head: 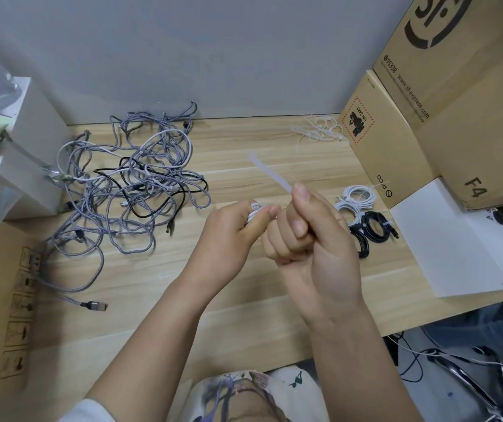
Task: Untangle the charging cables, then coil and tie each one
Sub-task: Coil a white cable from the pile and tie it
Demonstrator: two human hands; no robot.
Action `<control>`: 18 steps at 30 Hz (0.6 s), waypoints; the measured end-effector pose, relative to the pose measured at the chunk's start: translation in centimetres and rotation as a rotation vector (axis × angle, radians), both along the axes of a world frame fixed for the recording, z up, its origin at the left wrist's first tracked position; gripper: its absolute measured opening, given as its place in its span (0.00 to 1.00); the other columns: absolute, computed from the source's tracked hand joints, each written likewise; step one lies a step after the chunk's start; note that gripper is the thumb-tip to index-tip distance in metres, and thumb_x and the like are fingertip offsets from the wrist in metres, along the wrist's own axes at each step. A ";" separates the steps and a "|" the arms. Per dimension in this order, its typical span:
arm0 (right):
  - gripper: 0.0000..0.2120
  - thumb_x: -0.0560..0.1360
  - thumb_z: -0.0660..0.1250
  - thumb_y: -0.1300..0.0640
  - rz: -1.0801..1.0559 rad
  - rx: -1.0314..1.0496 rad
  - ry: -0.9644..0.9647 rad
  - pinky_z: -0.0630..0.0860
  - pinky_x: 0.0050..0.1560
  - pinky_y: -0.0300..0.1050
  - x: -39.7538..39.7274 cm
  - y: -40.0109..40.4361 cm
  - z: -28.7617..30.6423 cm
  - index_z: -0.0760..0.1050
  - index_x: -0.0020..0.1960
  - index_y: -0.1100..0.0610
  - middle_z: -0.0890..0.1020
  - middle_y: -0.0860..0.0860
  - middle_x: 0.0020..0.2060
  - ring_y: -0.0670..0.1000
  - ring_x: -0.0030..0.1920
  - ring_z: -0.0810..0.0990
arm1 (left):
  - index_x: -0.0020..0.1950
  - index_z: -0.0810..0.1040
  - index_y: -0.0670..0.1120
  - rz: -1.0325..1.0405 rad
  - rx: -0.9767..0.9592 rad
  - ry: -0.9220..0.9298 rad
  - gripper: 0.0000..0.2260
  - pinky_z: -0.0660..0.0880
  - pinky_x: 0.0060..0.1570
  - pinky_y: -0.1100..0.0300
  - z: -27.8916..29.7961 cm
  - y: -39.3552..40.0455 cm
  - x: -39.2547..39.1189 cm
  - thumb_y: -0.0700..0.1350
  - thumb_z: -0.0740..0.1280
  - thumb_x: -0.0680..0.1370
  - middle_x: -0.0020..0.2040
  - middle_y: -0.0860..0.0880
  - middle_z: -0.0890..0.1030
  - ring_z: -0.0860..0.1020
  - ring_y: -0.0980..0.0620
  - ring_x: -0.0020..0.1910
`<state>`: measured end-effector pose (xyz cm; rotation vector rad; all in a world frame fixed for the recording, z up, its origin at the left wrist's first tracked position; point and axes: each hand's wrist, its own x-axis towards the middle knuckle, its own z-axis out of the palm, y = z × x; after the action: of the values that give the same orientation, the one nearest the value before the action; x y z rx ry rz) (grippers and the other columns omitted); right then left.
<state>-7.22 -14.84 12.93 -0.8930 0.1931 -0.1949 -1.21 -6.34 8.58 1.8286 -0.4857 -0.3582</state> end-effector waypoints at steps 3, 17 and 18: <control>0.17 0.70 0.65 0.53 -0.007 0.004 -0.046 0.56 0.23 0.37 -0.1 0.2 0.0 0.65 0.25 0.52 0.61 0.44 0.18 0.43 0.20 0.57 | 0.30 0.65 0.43 0.020 -0.003 0.035 0.20 0.59 0.31 0.59 -0.3 0.0 0.3 0.51 0.63 0.78 0.27 0.52 0.64 0.61 0.56 0.29; 0.19 0.68 0.62 0.56 -0.178 -0.396 0.251 0.63 0.28 0.40 0.1 0.6 -1.0 0.64 0.20 0.52 0.64 0.48 0.18 0.48 0.22 0.63 | 0.31 0.69 0.55 0.169 0.052 -0.094 0.16 0.60 0.30 0.61 0.4 0.1 0.5 0.53 0.62 0.79 0.27 0.52 0.66 0.63 0.55 0.30; 0.19 0.68 0.62 0.55 -0.172 -0.394 0.254 0.63 0.28 0.39 0.2 0.6 -1.0 0.63 0.19 0.52 0.64 0.48 0.18 0.47 0.22 0.63 | 0.32 0.70 0.52 0.165 0.059 -0.104 0.15 0.60 0.30 0.60 0.3 0.1 0.5 0.55 0.61 0.77 0.27 0.52 0.66 0.63 0.55 0.30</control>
<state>-7.05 -14.23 11.88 -1.2946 0.4807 -0.2855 -0.73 -6.26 8.93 1.9367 -0.3958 -0.1674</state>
